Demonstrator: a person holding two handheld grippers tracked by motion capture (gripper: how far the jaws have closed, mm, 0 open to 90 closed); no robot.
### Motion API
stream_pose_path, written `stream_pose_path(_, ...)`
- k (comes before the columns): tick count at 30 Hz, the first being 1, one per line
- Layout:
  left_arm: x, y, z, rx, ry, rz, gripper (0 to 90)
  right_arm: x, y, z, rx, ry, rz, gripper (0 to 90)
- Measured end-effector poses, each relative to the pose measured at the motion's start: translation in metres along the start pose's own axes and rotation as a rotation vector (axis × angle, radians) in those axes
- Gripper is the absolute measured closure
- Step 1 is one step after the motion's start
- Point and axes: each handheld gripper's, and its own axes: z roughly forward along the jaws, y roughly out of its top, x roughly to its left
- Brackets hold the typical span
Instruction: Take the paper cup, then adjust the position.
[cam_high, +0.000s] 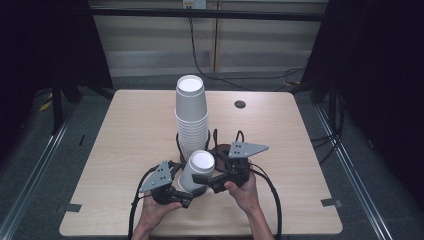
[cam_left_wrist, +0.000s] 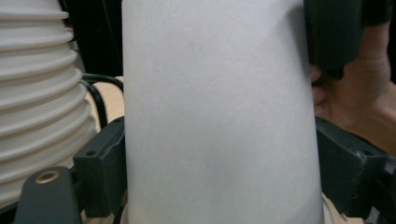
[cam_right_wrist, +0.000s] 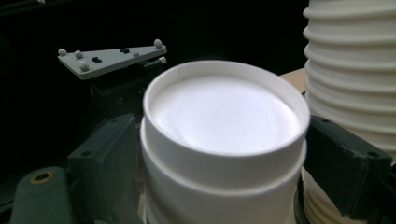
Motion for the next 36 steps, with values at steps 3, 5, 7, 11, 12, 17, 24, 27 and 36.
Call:
stream_pose_path(3,0.003,0.001,-0.003,0.011,0.008,-0.003,15.9,-0.001,0.003,-0.004,-0.002,-0.009,-0.003,13.1)
stream_pose_path(5,0.005,0.002,-0.005,0.025,0.013,-0.002,15.9,0.000,0.004,-0.007,0.002,-0.014,-0.005,13.1)
stream_pose_path(7,0.006,0.002,-0.006,0.030,0.015,-0.003,16.0,0.000,0.004,-0.010,0.006,-0.010,-0.007,13.1)
stream_pose_path(11,0.009,0.002,-0.009,0.052,0.021,0.000,16.1,-0.001,0.002,-0.015,0.020,-0.019,-0.006,13.1)
stream_pose_path(12,0.009,0.002,-0.009,0.052,0.021,0.000,16.2,-0.001,0.001,-0.016,0.027,-0.023,-0.004,13.1)
stream_pose_path(17,0.010,0.002,-0.008,0.081,0.020,0.006,16.2,-0.001,0.000,-0.022,0.042,-0.027,-0.007,13.0)
stream_pose_path(24,0.011,0.008,-0.010,0.141,0.005,0.028,16.1,-0.002,0.000,-0.025,0.104,-0.028,-0.020,12.8)
stream_pose_path(27,0.012,0.008,-0.012,0.183,0.006,0.037,16.0,-0.001,0.000,-0.026,0.135,-0.020,-0.031,12.9)
stream_pose_path(36,0.014,0.009,-0.014,0.245,-0.020,0.055,16.1,-0.001,0.004,-0.025,0.228,-0.008,-0.054,13.0)
